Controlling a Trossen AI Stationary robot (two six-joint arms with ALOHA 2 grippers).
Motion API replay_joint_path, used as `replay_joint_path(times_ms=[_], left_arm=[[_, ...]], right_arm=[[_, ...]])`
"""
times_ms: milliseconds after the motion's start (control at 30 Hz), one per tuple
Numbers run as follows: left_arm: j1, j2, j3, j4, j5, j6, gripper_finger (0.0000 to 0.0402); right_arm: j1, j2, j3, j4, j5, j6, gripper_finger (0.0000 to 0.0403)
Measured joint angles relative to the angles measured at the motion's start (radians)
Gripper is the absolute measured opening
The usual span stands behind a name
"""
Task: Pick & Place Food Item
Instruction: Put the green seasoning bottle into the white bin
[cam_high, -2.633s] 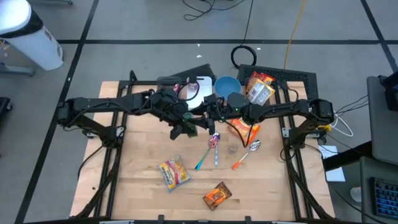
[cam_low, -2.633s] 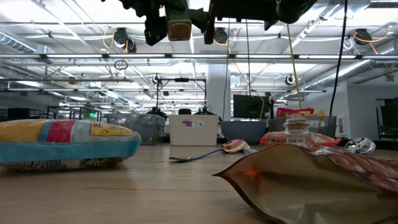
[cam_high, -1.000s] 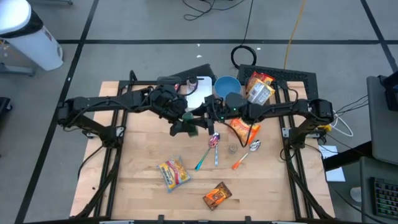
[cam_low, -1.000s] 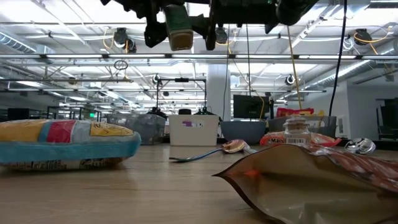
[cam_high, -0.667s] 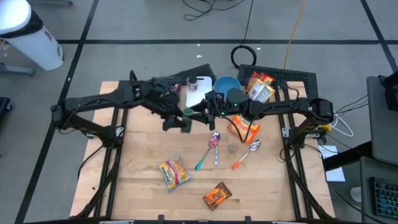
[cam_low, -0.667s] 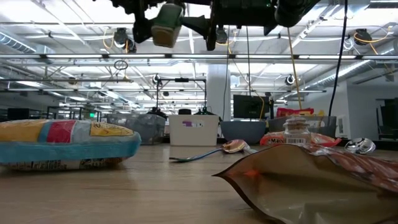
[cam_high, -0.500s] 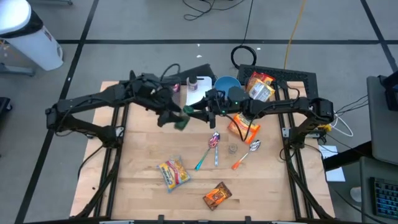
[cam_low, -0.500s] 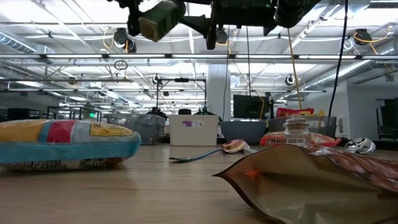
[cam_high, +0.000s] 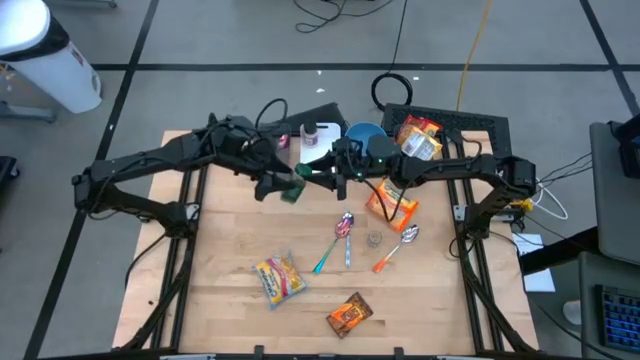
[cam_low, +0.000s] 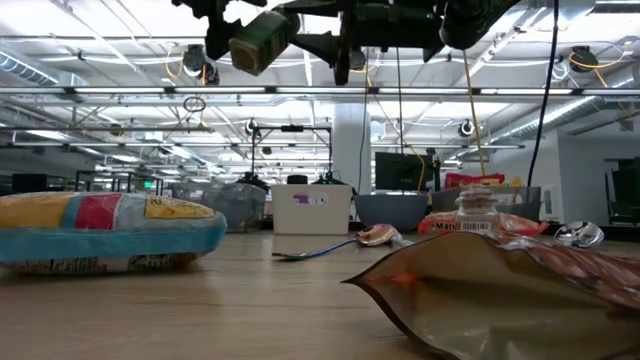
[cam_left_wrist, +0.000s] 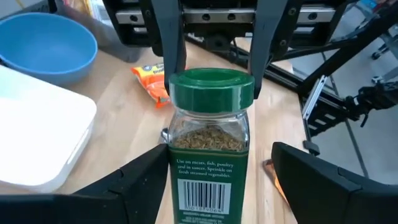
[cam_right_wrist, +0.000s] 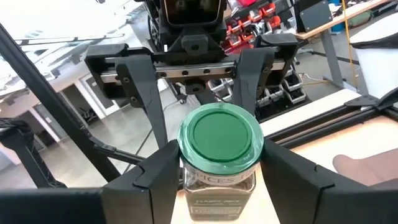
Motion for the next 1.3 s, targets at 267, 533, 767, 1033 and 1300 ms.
replay_joint_path(times_ms=[267,533,767,1033,1300], left_arm=[[0.02,0.004,0.0,0.012,-0.004,0.012,0.0295],[0.04,0.008,0.001,0.024,-0.045,0.035,0.0311],[0.04,0.008,0.001,0.027,-0.08,0.056,0.0312],[0.04,0.009,0.001,0.054,-0.082,0.052,0.0313],[-0.014,0.171,0.002,0.212,0.068,-0.02,0.0271]], right_arm=[[-0.001,0.0,0.0,0.01,0.012,-0.002,0.0193],[-0.002,0.0,0.0,0.027,-0.01,0.001,0.0192],[-0.001,0.0,0.0,0.031,-0.012,0.001,0.0181],[-0.001,0.0,0.0,0.033,-0.016,-0.002,0.0178],[0.001,0.0,0.0,0.023,-0.024,-0.007,0.0175]])
